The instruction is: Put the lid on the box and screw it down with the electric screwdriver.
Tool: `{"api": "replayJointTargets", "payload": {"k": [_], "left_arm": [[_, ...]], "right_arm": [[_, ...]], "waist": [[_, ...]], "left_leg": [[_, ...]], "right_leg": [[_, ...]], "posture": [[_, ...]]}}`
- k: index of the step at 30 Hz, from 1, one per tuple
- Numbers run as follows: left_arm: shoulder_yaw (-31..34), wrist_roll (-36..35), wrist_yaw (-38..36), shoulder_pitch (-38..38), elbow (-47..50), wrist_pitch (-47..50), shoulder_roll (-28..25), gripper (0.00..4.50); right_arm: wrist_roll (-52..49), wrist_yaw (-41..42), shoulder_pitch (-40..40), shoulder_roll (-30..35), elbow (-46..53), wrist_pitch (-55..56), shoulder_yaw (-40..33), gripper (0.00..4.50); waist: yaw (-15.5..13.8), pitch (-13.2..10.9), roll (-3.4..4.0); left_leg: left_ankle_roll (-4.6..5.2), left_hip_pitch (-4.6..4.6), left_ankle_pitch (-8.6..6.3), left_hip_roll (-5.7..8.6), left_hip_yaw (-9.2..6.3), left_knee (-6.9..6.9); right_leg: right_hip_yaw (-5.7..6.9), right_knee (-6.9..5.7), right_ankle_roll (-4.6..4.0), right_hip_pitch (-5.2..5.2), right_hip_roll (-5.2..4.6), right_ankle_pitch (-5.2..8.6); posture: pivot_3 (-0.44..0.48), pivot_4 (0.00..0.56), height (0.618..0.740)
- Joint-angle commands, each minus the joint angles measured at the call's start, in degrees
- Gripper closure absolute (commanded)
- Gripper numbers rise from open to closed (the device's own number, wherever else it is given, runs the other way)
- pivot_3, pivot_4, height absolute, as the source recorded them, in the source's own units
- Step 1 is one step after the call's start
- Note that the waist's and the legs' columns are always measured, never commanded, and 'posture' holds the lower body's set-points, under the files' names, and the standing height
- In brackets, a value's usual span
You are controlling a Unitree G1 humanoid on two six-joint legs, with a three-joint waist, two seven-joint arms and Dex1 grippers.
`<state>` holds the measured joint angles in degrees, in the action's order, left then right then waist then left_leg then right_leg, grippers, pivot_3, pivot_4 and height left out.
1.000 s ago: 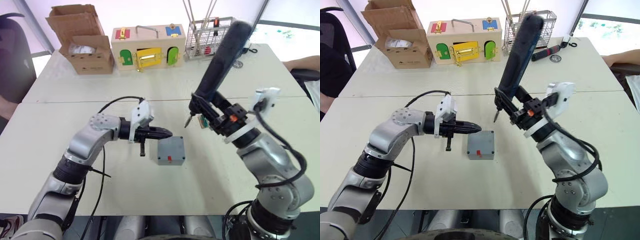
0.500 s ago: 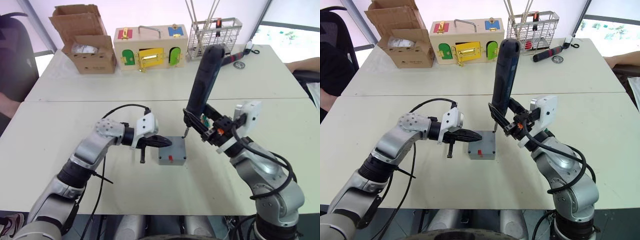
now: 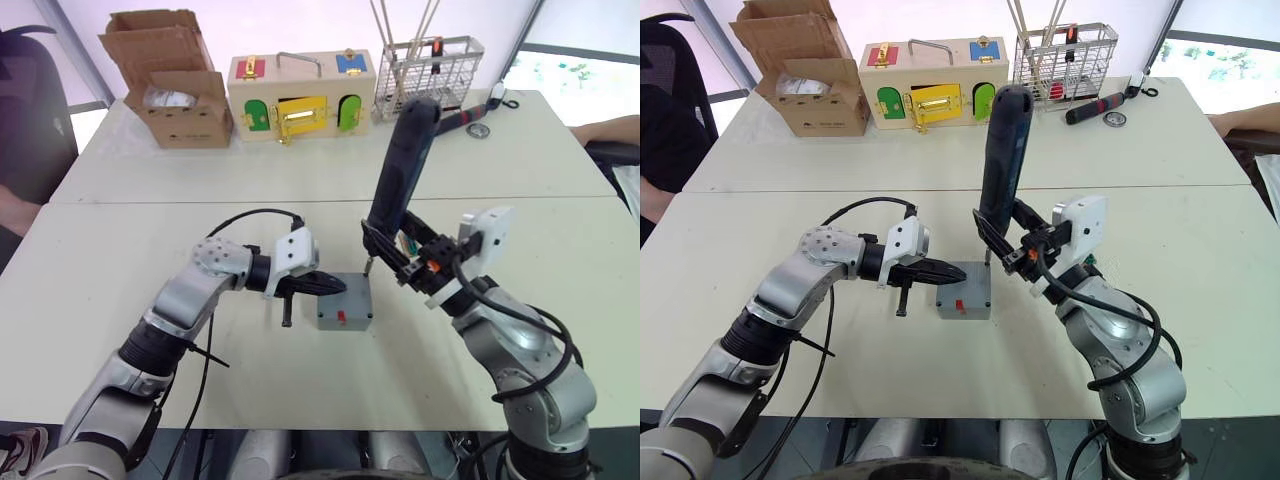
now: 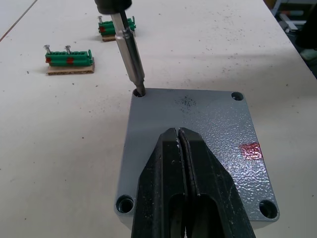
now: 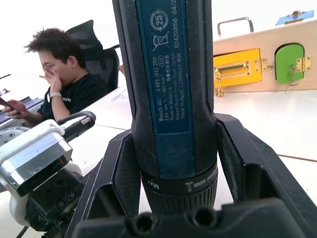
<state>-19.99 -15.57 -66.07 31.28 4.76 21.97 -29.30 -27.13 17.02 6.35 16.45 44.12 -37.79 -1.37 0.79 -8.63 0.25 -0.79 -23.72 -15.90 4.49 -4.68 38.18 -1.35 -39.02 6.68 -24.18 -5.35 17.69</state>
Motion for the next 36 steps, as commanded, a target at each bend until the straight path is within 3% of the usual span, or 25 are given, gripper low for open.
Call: {"api": "replayJointTargets", "payload": {"k": [1,11,20,26,36], "left_arm": [[-0.39,0.91,-0.06,-0.6,0.02,0.1,-0.34,4.5],[-0.31,1.29,-0.03,-1.77,-0.42,-1.27,-0.61,4.5],[-0.87,2.7,-0.5,-2.75,-2.07,-4.15,-0.39,4.5],[-1.87,3.57,-0.49,-2.47,-3.02,-5.39,0.36,4.5],[-3.97,4.95,-0.03,-1.44,-3.12,-4.19,2.73,4.5]], "right_arm": [[-0.04,0.13,0.96,-0.17,1.45,3.09,-0.14,2.64],[2.98,2.28,-2.13,2.83,-0.43,4.68,3.44,2.64],[6.02,2.75,-3.24,6.61,-3.62,3.72,5.18,2.64],[8.41,2.32,-2.92,7.97,-5.33,3.78,6.83,2.64],[5.21,0.81,-3.2,5.84,-4.37,1.93,2.97,2.64]], "waist": [[0.01,0.0,0.0],[0.04,0.01,-0.02],[-0.2,0.06,-0.09],[-0.31,0.29,-0.34],[-1.45,0.55,-0.63]], "left_leg": [[0.0,0.0,0.0,0.0,0.0,0.0],[0.0,0.09,0.0,0.0,0.0,-0.01],[0.57,1.35,-0.36,-0.18,-0.18,-0.24],[0.57,1.36,-0.36,-0.18,-0.23,-0.23],[0.58,1.38,-0.37,-0.17,-0.26,-0.19]], "right_leg": [[0.0,0.0,0.0,0.0,0.0,0.0],[0.0,0.0,0.0,0.09,0.0,0.0],[0.07,0.94,0.0,1.77,0.23,0.03],[0.07,0.95,0.0,1.8,0.23,0.03],[0.05,1.02,0.0,1.89,0.23,0.03]], "posture": [[0.0,0.15,0.74],[0.0,0.15,0.74],[0.0,0.15,0.74],[0.0,0.15,0.74],[0.0,0.15,0.74]]}}
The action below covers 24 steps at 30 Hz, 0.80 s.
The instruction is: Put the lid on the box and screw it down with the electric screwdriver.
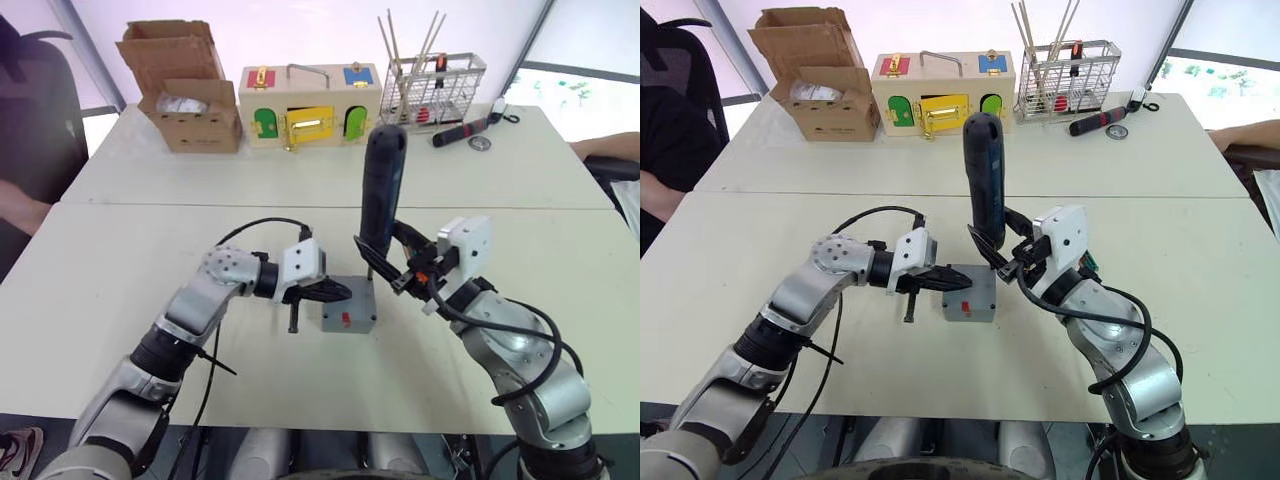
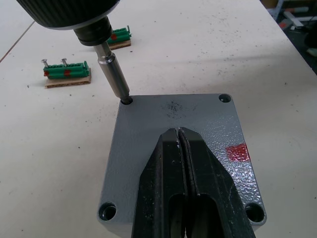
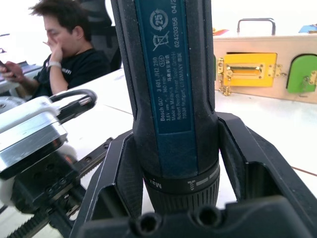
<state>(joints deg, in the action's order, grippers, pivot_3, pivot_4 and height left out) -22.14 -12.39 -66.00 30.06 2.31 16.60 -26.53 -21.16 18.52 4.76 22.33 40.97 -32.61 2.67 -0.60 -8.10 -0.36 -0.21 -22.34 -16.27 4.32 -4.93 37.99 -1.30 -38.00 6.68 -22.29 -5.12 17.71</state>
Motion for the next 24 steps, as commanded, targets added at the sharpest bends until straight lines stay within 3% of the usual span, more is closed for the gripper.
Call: {"api": "replayJointTargets", "payload": {"k": [1,16,24], "left_arm": [[-1.89,1.69,-0.13,-0.22,-0.46,1.45,0.04,4.5],[-2.58,1.93,-0.28,-0.56,1.22,3.57,-0.31,4.5],[-2.17,1.84,-0.05,-0.45,1.64,4.3,-0.58,4.5]], "right_arm": [[-0.87,-0.63,-1.99,-0.01,-1.03,-3.37,-0.81,2.64],[3.83,1.22,-6.72,1.46,-3.74,0.86,4.5,2.64],[4.62,0.73,-6.28,0.91,-5.28,1.64,3.96,2.64]], "waist": [[-0.12,0.03,-0.04],[-0.1,0.56,-0.25],[-0.13,0.61,-0.26]], "left_leg": [[0.0,0.0,0.0,0.0,0.0,0.0],[0.09,0.1,-0.06,-0.01,-0.02,-0.03],[0.12,0.82,-0.09,-0.03,-0.11,-0.32]], "right_leg": [[-0.01,0.01,0.0,0.01,0.0,0.0],[0.01,0.17,0.0,0.16,0.01,0.01],[0.02,0.65,-0.02,0.77,0.01,0.02]], "posture": [[0.0,0.15,0.74],[0.0,0.15,0.74],[0.0,0.15,0.74]]}}
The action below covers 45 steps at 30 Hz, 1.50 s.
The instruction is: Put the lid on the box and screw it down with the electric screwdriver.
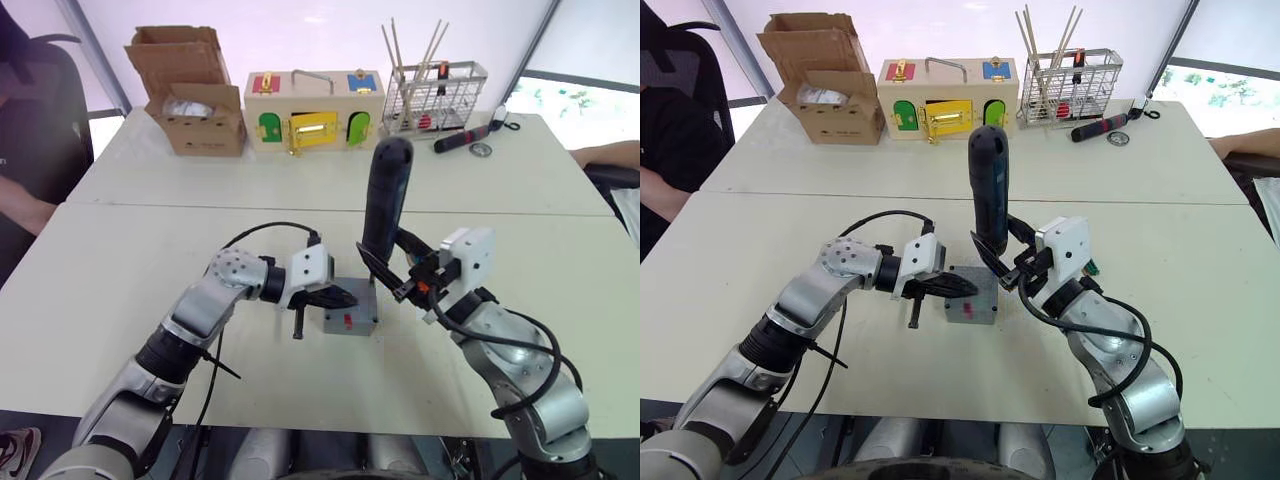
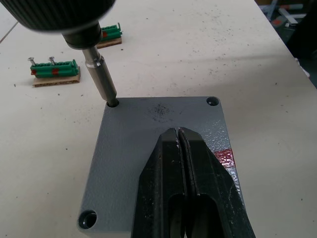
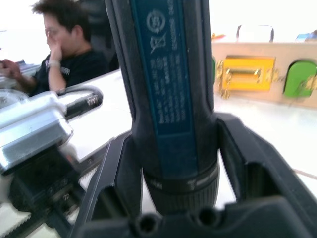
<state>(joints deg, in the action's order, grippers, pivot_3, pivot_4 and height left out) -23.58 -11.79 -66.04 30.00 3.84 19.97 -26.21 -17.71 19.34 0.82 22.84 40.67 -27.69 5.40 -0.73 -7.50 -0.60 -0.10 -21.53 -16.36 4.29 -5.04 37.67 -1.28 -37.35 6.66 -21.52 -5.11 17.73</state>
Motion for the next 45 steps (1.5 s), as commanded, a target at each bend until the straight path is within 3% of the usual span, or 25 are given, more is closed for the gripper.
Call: {"api": "replayJointTargets", "payload": {"k": [1,7,12,17,20,23,26,27,30,33,37,45], "left_arm": [[-0.72,1.23,0.0,-0.36,0.1,0.95,-0.93,4.5],[-0.36,1.22,-0.13,-0.13,-0.71,0.66,-1.2,4.5],[-0.44,1.51,-0.2,0.02,-2.18,-0.3,-0.91,4.5],[2.06,-0.84,-0.17,0.59,-2.82,0.32,-0.49,4.5],[7.4,-5.72,0.71,3.0,-2.44,3.69,0.35,4.5],[12.74,-11.09,0.04,6.62,-3.05,8.22,0.04,4.5],[16.19,-13.49,-0.72,10.55,-6.54,9.85,-0.29,4.5],[16.87,-13.84,-1.53,12.74,-8.21,9.2,-0.19,4.5],[17.14,-14.69,-3.7,16.46,-10.05,8.02,0.55,4.5],[14.75,-15.66,-6.58,16.57,-5.91,8.29,1.47,4.5],[11.27,-15.05,-7.88,14.78,-0.26,7.21,2.35,4.5],[4.53,-10.39,-6.28,8.75,6.57,4.03,2.05,4.5]], "right_arm": [[1.14,-0.15,-2.14,0.34,-4.92,-3.23,1.0,2.64],[-7.72,-0.05,4.0,0.44,2.67,-6.45,-7.67,2.64],[-28.98,-2.67,17.14,5.56,6.04,-17.66,-20.64,2.64],[-48.55,-11.21,26.89,11.89,0.54,-26.2,-27.51,2.64],[-60.85,-18.61,30.36,16.6,-6.09,-29.94,-29.01,2.64],[-68.23,-22.26,33.69,22.13,-12.52,-30.79,-30.38,2.64],[-69.97,-22.61,34.58,30.11,-18.37,-33.98,-31.03,2.64],[-71.3,-21.12,33.33,35.96,-23.04,-39.04,-31.09,2.64],[-76.28,-17.22,29.82,48.41,-33.97,-49.42,-30.54,2.64],[-72.25,-12.51,28.15,55.84,-44.1,-57.05,-27.97,2.64],[-64.48,-6.33,26.69,59.13,-50.95,-61.16,-24.85,2.64],[-56.68,-0.73,23.85,56.72,-55.7,-64.81,-18.66,2.64]], "waist": [[0.01,0.03,-0.03],[-0.01,0.01,-0.01],[0.01,-0.43,0.42],[0.14,-0.52,0.46],[0.19,-0.72,0.4],[0.13,-1.02,0.36],[0.0,-1.09,0.43],[-0.1,-1.12,0.46],[-0.13,-1.27,0.38],[0.17,-1.32,0.46],[0.7,-1.37,0.55],[0.55,-1.44,0.9]], "left_leg": [[0.01,0.26,-0.01,0.0,0.0,-0.2],[0.01,0.14,-0.01,0.0,0.01,-0.42],[0.01,-0.03,0.0,0.03,0.05,-0.44],[0.01,-0.04,-0.01,0.0,0.04,-0.67],[0.01,-0.18,0.0,-0.02,0.05,-0.64],[-0.04,-1.06,0.05,0.0,0.1,-0.28],[-0.39,-1.91,0.26,0.0,0.03,0.23],[-0.37,-2.02,0.25,0.02,0.05,0.27],[-0.14,-2.11,0.12,0.19,0.07,0.36],[0.08,-2.08,-0.01,0.22,0.34,0.44],[0.13,-2.07,-0.04,0.16,0.42,0.46],[0.36,-1.96,-0.18,0.03,0.45,0.41]], "right_leg": [[0.0,0.18,-0.01,0.22,-0.01,0.0],[-0.02,0.31,0.0,0.18,-0.05,0.0],[-0.03,0.3,-0.01,0.1,-0.24,-0.01],[0.02,0.38,0.0,0.01,-0.28,0.0],[0.02,0.38,-0.01,-0.1,-0.29,0.0],[0.02,0.11,-0.02,-0.93,-0.33,-0.04],[0.19,-0.14,-0.01,-1.61,-0.31,-0.05],[0.22,-0.11,0.0,-1.68,-0.32,-0.05],[0.37,0.16,0.01,-1.5,-0.44,-0.05],[0.29,0.25,0.01,-1.38,-0.54,-0.05],[0.14,0.26,0.01,-1.48,-0.52,-0.05],[0.07,0.06,0.02,-1.52,-0.41,-0.05]], "posture": [[0.0,0.15,0.74],[0.0,0.15,0.74],[0.0,0.15,0.74],[0.0,0.15,0.74],[0.0,0.15,0.74],[0.0,0.15,0.74],[0.0,0.15,0.74],[0.0,0.15,0.74],[0.0,0.15,0.74],[0.0,0.15,0.74],[0.0,0.15,0.74],[0.0,0.15,0.74]]}}
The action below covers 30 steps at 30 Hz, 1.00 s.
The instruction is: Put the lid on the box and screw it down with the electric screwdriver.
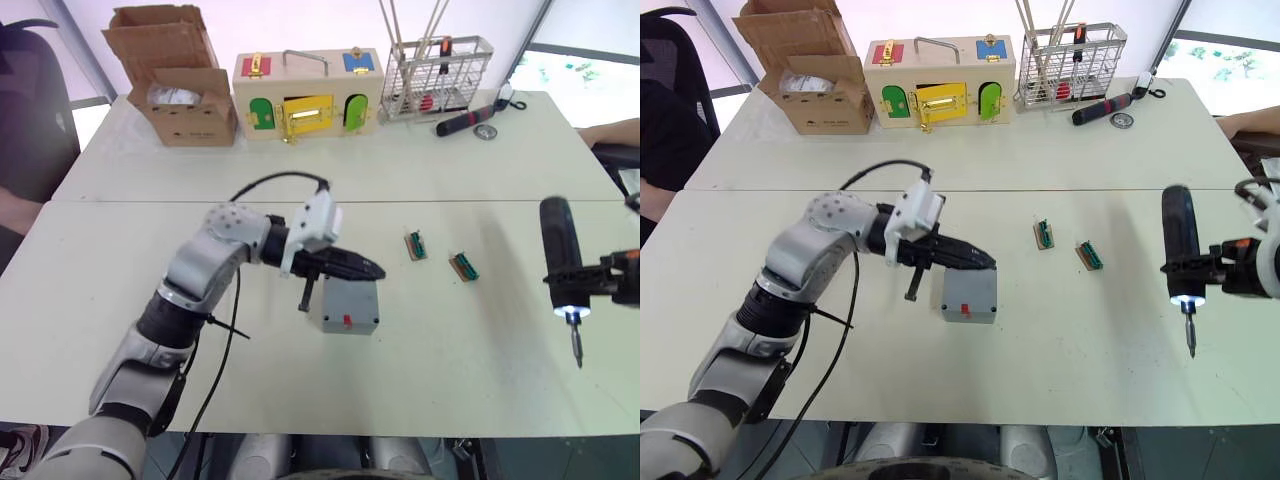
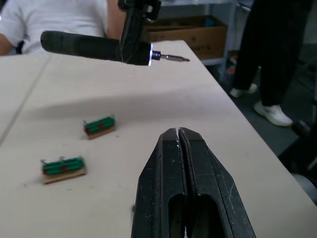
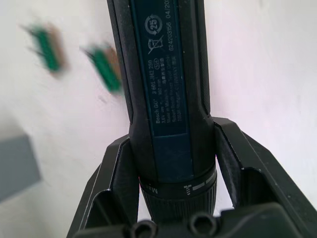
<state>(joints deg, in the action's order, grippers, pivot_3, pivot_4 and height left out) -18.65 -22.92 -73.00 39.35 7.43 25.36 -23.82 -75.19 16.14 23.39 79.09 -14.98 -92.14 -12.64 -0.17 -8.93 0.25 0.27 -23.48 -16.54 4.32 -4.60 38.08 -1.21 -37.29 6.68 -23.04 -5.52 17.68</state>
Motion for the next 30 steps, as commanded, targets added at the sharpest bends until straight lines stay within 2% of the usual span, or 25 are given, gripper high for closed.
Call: {"api": "replayJointTargets", "payload": {"k": [1,5,11,13,19,22,24,27,30], "left_arm": [[-0.65,0.82,0.91,-0.94,3.21,-1.35,-0.28,4.5],[-2.08,2.44,1.92,-3.21,3.3,-2.16,-0.58,4.5],[-2.7,3.5,3.0,-4.06,3.91,-1.76,-1.41,4.5],[-2.82,5.35,4.01,-3.74,2.94,-3.38,-1.44,4.5],[-1.6,5.98,5.0,-3.14,1.68,-4.37,-1.36,4.5],[0.01,5.47,5.9,-2.78,0.93,-3.81,-1.59,4.5],[2.91,4.12,7.34,-2.31,-0.03,-2.35,-1.94,4.5],[8.65,1.87,10.37,-2.12,-1.76,0.75,-3.14,4.5],[11.42,2.06,12.28,-3.31,-2.74,2.23,-5.22,4.5]], "right_arm": [[1.39,2.91,1.28,0.36,-0.25,-0.36,-0.05,2.64],[8.28,3.97,3.7,-2.9,-1.78,-0.36,3.79,2.64],[15.89,9.35,4.9,-3.33,-0.73,-0.08,6.76,2.64],[18.18,10.3,4.95,-4.04,-0.3,0.28,7.26,1.63],[23.33,12.5,4.99,-5.78,1.11,0.38,6.32,0.03],[25.42,13.81,4.99,-5.79,2.49,1.98,5.2,0.03],[28.34,15.61,6.07,-4.43,4.08,8.13,4.91,0.03],[28.38,22.43,8.54,-2.68,9.55,15.06,2.88,0.03],[28.02,26.43,6.81,-3.31,16.35,19.69,0.08,0.03]], "waist": [[-0.11,-0.03,0.09],[-0.45,-0.03,0.11],[-0.63,-0.05,0.17],[-0.57,-0.05,0.17],[-0.57,-0.05,0.17],[-0.6,-0.04,0.17],[-0.54,-0.04,0.17],[-0.31,-0.04,0.19],[-0.16,-0.06,0.15]], "left_leg": [[0.0,0.0,0.0,0.0,0.01,0.02],[-0.04,0.0,0.02,0.01,0.01,0.06],[-0.3,-0.02,0.17,0.07,0.03,0.06],[-0.3,-0.02,0.17,0.07,0.03,0.06],[-0.3,-0.01,0.17,0.06,0.02,0.06],[-0.31,-0.01,0.18,0.07,0.02,0.06],[-0.32,-0.01,0.18,0.07,0.03,0.07],[-0.32,-0.01,0.18,0.07,0.06,0.07],[-0.32,-0.01,0.18,0.0,0.04,0.03]], "right_leg": [[-0.01,-0.02,0.0,0.0,0.0,0.0],[0.0,-0.02,0.0,0.0,0.02,0.0],[0.01,-0.04,0.01,-0.04,-0.01,0.0],[0.02,-0.04,0.01,-0.04,-0.01,0.0],[0.03,-0.06,0.01,-0.04,0.01,-0.01],[0.03,-0.07,0.02,-0.04,0.0,-0.01],[0.03,-0.07,0.02,-0.04,0.01,-0.01],[0.01,-0.17,0.03,-0.13,0.06,-0.01],[0.01,-0.23,0.04,-0.2,0.19,-0.01]], "posture": [[0.0,0.15,0.74],[0.0,0.15,0.74],[0.0,0.15,0.74],[0.0,0.15,0.74],[0.0,0.15,0.74],[0.0,0.15,0.74],[0.0,0.15,0.74],[0.0,0.15,0.74],[0.0,0.15,0.74]]}}
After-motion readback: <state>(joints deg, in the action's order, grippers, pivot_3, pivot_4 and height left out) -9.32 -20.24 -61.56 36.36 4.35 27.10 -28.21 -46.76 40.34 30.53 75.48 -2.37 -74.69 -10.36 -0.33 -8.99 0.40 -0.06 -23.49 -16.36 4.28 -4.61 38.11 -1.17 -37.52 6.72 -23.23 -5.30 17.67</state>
